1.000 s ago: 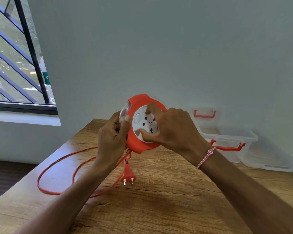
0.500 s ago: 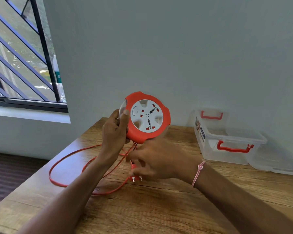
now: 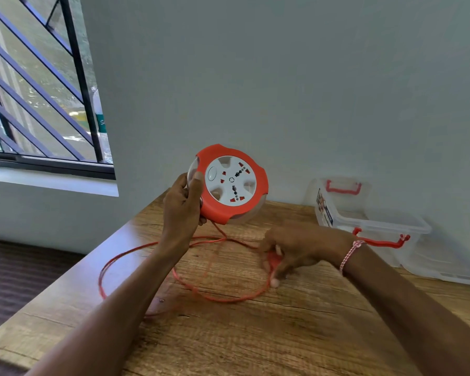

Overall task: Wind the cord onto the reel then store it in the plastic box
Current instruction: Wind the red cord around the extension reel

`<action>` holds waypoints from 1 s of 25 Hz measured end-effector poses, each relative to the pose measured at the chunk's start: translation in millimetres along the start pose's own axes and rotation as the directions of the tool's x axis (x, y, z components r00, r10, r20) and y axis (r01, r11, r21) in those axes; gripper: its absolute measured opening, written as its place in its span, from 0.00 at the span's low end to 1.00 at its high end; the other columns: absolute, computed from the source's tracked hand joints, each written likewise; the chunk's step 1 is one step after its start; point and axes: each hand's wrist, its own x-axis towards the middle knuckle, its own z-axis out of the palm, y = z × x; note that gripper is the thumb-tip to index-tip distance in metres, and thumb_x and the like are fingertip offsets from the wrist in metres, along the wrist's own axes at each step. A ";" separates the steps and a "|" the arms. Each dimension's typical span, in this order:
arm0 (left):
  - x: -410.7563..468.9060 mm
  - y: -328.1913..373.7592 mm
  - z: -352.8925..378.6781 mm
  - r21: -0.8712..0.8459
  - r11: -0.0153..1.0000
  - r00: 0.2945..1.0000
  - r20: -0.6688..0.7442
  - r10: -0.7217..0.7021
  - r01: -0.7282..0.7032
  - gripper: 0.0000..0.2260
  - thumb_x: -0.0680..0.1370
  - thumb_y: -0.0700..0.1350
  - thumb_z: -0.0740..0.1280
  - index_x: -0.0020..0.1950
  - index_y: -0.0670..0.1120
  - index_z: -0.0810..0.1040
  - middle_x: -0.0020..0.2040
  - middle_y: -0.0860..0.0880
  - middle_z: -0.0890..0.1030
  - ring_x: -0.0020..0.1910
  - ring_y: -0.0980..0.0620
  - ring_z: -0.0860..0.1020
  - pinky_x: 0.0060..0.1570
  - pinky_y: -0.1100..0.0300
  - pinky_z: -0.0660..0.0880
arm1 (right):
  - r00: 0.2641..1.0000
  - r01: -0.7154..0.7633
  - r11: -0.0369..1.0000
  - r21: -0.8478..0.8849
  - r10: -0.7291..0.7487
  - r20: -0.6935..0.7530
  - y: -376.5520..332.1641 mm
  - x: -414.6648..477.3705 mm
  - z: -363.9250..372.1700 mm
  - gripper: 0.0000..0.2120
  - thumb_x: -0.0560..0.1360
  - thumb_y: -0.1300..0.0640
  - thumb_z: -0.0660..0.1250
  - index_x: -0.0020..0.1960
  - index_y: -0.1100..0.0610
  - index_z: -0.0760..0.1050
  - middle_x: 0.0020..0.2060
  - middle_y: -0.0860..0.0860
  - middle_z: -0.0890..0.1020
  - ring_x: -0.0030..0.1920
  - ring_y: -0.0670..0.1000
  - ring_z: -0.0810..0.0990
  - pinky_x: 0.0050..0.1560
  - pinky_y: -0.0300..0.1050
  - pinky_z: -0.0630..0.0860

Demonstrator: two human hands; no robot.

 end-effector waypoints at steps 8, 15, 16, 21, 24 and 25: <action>0.6 0.2 0.8 -0.048 0.999 1.000 -0.025 -0.009 0.007 0.23 0.83 0.61 0.59 0.70 0.47 0.75 0.50 0.47 0.84 0.37 0.57 0.87 0.28 0.67 0.78 | 0.898 -0.321 0.884 -0.341 0.169 -0.406 17.6 -5.0 0.8 0.12 0.77 0.65 0.66 0.55 0.52 0.82 0.53 0.53 0.83 0.53 0.56 0.83 0.45 0.48 0.77; -2.4 4.1 1.9 -0.062 0.998 1.000 -0.013 0.013 -0.014 0.23 0.80 0.65 0.59 0.67 0.52 0.76 0.51 0.51 0.86 0.42 0.55 0.88 0.29 0.65 0.80 | 0.611 -0.147 0.979 -0.142 -0.023 -0.792 2.4 -8.7 -23.3 0.08 0.77 0.57 0.66 0.48 0.49 0.83 0.44 0.47 0.84 0.41 0.51 0.83 0.38 0.46 0.79; -3.6 5.9 2.5 -0.060 0.998 1.000 -0.003 0.023 -0.023 0.21 0.80 0.64 0.60 0.66 0.54 0.76 0.48 0.54 0.87 0.43 0.54 0.88 0.30 0.63 0.82 | 0.494 -0.082 0.987 -0.139 -0.081 -0.866 -2.1 -9.7 -26.2 0.07 0.78 0.56 0.66 0.52 0.50 0.83 0.46 0.47 0.84 0.40 0.49 0.82 0.37 0.44 0.79; -14.2 11.8 8.8 0.018 0.988 0.987 0.051 0.151 -0.153 0.12 0.85 0.59 0.60 0.63 0.56 0.76 0.43 0.59 0.86 0.38 0.54 0.87 0.28 0.59 0.82 | 0.549 -0.157 0.927 -0.340 -0.204 -0.811 -15.5 -7.6 -28.6 0.22 0.80 0.46 0.69 0.72 0.48 0.72 0.64 0.55 0.77 0.55 0.54 0.82 0.37 0.43 0.80; -19.6 14.4 12.7 0.038 0.972 0.971 0.068 0.230 -0.233 0.17 0.84 0.61 0.62 0.69 0.54 0.73 0.46 0.68 0.85 0.43 0.60 0.87 0.31 0.65 0.82 | 0.551 -0.240 0.888 -0.393 -0.209 -0.808 -18.0 -12.4 -31.2 0.25 0.79 0.43 0.69 0.73 0.48 0.71 0.62 0.56 0.78 0.54 0.56 0.83 0.37 0.45 0.81; -20.9 15.8 13.2 0.039 0.967 0.966 0.066 0.250 -0.253 0.21 0.82 0.64 0.61 0.70 0.54 0.72 0.46 0.68 0.85 0.45 0.61 0.87 0.33 0.65 0.82 | 0.529 -0.240 0.896 -0.374 -0.202 -0.824 -19.4 -14.4 -32.8 0.25 0.78 0.41 0.70 0.72 0.48 0.72 0.61 0.56 0.80 0.53 0.56 0.84 0.38 0.46 0.81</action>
